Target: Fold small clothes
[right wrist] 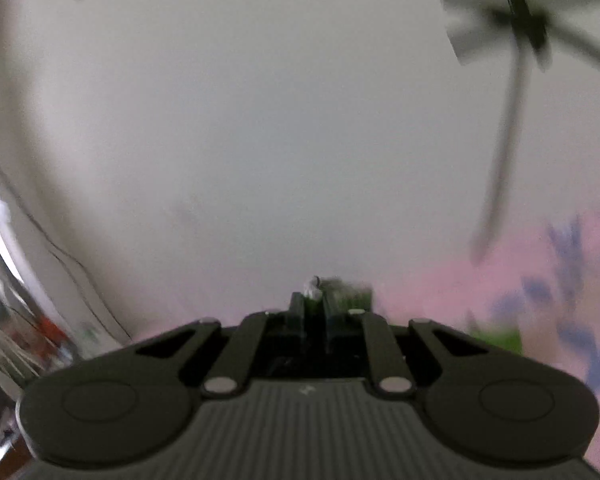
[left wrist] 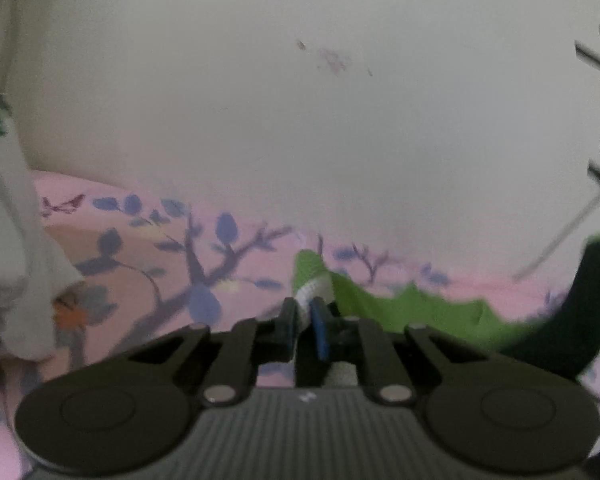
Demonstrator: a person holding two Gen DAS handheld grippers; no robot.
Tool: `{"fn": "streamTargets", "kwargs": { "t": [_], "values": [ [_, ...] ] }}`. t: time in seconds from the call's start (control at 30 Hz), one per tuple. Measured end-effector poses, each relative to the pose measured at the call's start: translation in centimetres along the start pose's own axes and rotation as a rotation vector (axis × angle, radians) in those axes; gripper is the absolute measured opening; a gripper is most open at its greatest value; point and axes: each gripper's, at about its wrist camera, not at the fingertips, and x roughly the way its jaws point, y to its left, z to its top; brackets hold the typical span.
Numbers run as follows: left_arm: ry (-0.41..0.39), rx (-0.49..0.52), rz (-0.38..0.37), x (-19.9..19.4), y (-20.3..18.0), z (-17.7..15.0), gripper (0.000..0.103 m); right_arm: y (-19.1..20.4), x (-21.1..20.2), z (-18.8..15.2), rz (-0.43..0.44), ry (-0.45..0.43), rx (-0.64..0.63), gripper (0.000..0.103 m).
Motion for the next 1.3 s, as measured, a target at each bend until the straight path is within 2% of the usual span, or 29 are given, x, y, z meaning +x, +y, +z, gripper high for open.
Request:
{"fn": "streamTargets", "kwargs": {
  "t": [0.07, 0.13, 0.23, 0.27, 0.33, 0.37, 0.4, 0.43, 0.5, 0.57, 0.63, 0.67, 0.73, 0.77, 0.8, 0.87, 0.9, 0.93, 1.03, 1.07, 1.1, 1.13, 1.17, 1.3],
  "values": [
    [0.003, -0.013, -0.001, -0.3, 0.4, 0.0, 0.009, -0.4, -1.7, -0.8, -0.054, -0.005, -0.017, 0.008],
    [0.029, 0.019, 0.017, 0.2, 0.0, -0.3, 0.012, -2.1, -2.4, -3.2, -0.122, 0.061, 0.014, 0.008],
    [0.102, 0.114, 0.136, 1.8, -1.1, -1.2, 0.019, -4.8, -2.1, -8.2, -0.291, 0.227, 0.025, 0.01],
    [0.143, 0.145, 0.159, 2.4, -1.3, -1.5, 0.021, -5.5, -2.4, -9.2, -0.312, 0.26, 0.045, 0.012],
    [0.163, 0.125, 0.132, 2.3, -0.8, -1.3, 0.022, -6.4, -4.0, -9.3, -0.284, 0.21, 0.128, 0.013],
    [0.146, 0.102, 0.112, 1.5, -0.4, -1.0, 0.024, -6.3, -4.7, -8.7, -0.289, 0.181, 0.136, 0.021],
    [0.117, 0.078, 0.087, 0.6, 0.0, -0.4, 0.032, -6.0, -5.2, -8.1, -0.29, 0.157, 0.125, 0.032],
    [0.083, 0.057, 0.062, -0.3, 0.1, 0.0, 0.04, -5.5, -5.6, -7.5, -0.28, 0.143, 0.106, 0.033],
    [0.008, 0.039, -0.013, -2.4, -0.1, 0.6, 0.042, -4.1, -5.1, -6.7, -0.222, 0.152, 0.073, 0.033],
    [-0.013, 0.073, -0.065, -3.4, -0.8, 0.5, 0.042, -2.6, -4.0, -6.8, -0.165, 0.185, 0.04, 0.033],
    [0.03, 0.113, -0.12, -3.0, -1.9, 0.0, 0.039, -1.8, -2.3, -7.6, -0.14, 0.245, 0.014, 0.032],
    [0.062, 0.134, -0.133, -2.5, -2.4, -0.5, 0.038, -1.7, -1.4, -8.2, -0.162, 0.277, -0.002, 0.032],
    [0.145, 0.191, -0.113, -0.6, -3.0, -1.4, 0.019, -2.9, 0.5, -9.6, -0.245, 0.331, 0.012, 0.029],
    [0.193, 0.223, -0.073, 0.6, -3.2, -2.0, 0.015, -4.0, 0.6, -9.8, -0.244, 0.293, 0.049, 0.013],
    [0.197, 0.256, -0.036, 1.4, -3.2, -2.5, 0.018, -5.1, 0.7, -9.6, -0.282, 0.284, 0.097, 0.0],
    [0.155, 0.33, 0.008, 1.5, -3.5, -2.8, 0.019, -6.9, 0.3, -9.3, -0.287, 0.266, 0.206, 0.0],
    [0.145, 0.341, 0.056, 1.7, -3.5, -2.9, 0.02, -7.5, 0.1, -9.4, -0.275, 0.261, 0.246, 0.0],
    [0.148, 0.346, 0.086, 2.0, -3.4, -2.9, 0.025, -7.7, -0.3, -9.4, -0.266, 0.261, 0.271, 0.0],
    [0.156, 0.269, 0.071, 2.2, -2.3, -2.2, 0.035, -6.8, -2.3, -8.9, -0.265, 0.247, 0.252, 0.0],
    [0.161, 0.245, 0.064, 2.2, -1.9, -2.0, 0.036, -6.3, -3.5, -8.8, -0.253, 0.236, 0.24, 0.002],
    [0.165, 0.231, 0.061, 2.3, -1.7, -1.9, 0.038, -5.9, -4.9, -8.5, -0.237, 0.228, 0.23, 0.027],
    [0.169, 0.223, 0.06, 2.3, -1.6, -1.8, 0.039, -5.3, -6.5, -8.3, -0.222, 0.219, 0.218, 0.04],
    [0.178, 0.215, 0.06, 2.0, -1.6, -1.9, 0.038, -4.9, -8.0, -8.3, -0.224, 0.213, 0.201, 0.045],
    [0.223, 0.171, 0.015, -1.2, -1.3, -1.4, 0.035, -3.6, -15.6, -8.3, -0.21, 0.228, 0.12, 0.045]
  ]
}}
